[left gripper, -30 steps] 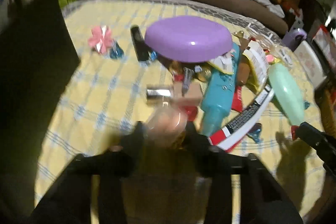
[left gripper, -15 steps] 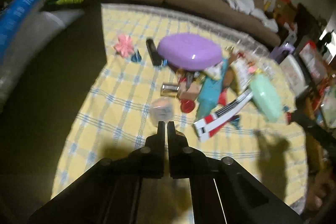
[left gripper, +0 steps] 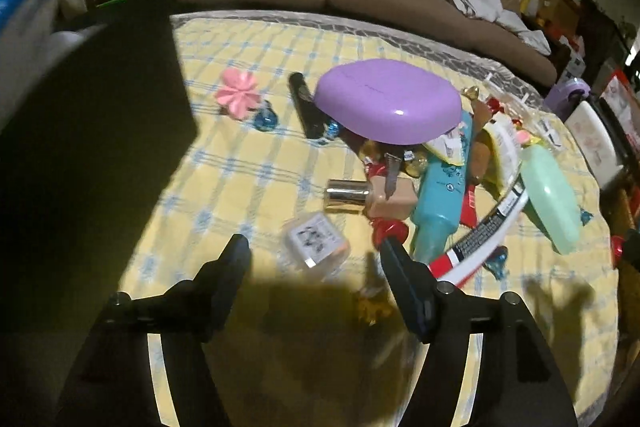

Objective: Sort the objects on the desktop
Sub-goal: 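Grasp the clear square container with a sticker using the left tool, then carry the clear container in the left tool while the right tool carries a red candy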

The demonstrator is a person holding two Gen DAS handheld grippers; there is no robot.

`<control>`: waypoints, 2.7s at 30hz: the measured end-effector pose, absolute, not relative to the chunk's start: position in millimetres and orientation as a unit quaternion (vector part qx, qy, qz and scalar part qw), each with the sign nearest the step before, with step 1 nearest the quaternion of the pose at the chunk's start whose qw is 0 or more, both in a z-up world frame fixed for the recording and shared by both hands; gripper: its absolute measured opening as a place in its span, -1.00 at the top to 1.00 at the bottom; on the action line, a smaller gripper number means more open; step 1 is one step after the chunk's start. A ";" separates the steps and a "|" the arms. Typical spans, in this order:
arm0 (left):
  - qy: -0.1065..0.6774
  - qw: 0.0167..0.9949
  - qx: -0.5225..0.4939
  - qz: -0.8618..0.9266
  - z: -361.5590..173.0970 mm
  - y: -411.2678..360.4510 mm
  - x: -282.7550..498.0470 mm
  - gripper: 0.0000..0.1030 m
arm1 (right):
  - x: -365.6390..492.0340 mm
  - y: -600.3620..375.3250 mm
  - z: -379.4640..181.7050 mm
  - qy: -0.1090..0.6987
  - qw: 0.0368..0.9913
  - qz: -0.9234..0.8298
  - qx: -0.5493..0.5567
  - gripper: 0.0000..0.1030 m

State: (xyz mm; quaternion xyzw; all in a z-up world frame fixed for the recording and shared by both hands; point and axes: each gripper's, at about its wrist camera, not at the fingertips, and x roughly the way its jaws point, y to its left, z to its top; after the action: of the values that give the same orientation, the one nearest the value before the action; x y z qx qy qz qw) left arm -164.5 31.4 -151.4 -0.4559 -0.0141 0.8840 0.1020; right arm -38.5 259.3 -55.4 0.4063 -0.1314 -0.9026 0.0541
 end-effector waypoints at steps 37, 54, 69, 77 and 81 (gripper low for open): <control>-0.029 -0.050 -0.286 0.956 41.5 -124.2 -19.7 0.19 | -13.0 79.4 56.1 -0.020 0.172 -0.938 0.302 0.79; -0.093 -0.143 -0.284 0.943 43.4 -251.4 17.1 0.19 | -9.5 -38.3 53.1 -0.005 0.270 -0.915 0.300 0.80; -0.130 -0.141 -0.296 0.936 34.3 -275.3 17.9 0.19 | -13.8 -55.5 1.1 0.076 0.355 -0.816 0.450 0.21; -0.135 -0.133 -0.303 0.934 29.7 -263.5 8.9 0.19 | 23.9 -85.9 -101.6 0.237 0.390 -0.656 0.601 0.18; -0.119 -0.129 -0.302 0.937 30.5 -254.6 7.5 0.19 | 30.1 -112.4 -128.3 0.260 0.415 -0.615 0.618 0.26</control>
State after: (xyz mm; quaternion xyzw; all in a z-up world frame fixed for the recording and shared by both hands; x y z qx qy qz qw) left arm 7.5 -254.6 30.6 -0.3023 -0.1192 0.9369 -0.1288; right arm 30.1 -112.4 -128.3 0.6178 0.2603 -0.6152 0.4148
